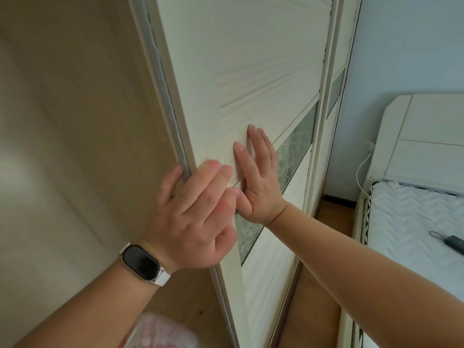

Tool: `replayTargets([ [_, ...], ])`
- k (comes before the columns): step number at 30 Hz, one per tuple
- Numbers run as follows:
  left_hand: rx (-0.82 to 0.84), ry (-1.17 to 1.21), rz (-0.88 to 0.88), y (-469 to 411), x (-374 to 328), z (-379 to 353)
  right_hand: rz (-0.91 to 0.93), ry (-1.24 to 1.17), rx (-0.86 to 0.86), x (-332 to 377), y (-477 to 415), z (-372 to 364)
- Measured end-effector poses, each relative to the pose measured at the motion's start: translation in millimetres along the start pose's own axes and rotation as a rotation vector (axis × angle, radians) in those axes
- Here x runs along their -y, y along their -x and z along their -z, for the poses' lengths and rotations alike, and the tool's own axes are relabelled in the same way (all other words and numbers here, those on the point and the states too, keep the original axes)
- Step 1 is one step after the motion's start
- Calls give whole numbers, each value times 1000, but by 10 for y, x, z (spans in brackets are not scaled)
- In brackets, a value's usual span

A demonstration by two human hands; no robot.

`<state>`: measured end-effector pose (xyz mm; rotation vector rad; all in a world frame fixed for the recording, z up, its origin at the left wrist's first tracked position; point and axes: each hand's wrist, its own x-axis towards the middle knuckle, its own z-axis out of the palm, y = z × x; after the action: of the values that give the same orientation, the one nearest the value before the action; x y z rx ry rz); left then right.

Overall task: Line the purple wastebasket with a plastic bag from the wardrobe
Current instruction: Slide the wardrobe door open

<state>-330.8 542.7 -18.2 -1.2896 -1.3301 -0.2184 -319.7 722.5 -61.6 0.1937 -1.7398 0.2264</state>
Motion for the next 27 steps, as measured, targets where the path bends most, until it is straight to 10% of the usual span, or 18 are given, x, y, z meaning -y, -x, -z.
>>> replayTargets([
  [27, 175, 65, -46, -267, -101, -574, -101, 233, 250, -594, 34, 426],
])
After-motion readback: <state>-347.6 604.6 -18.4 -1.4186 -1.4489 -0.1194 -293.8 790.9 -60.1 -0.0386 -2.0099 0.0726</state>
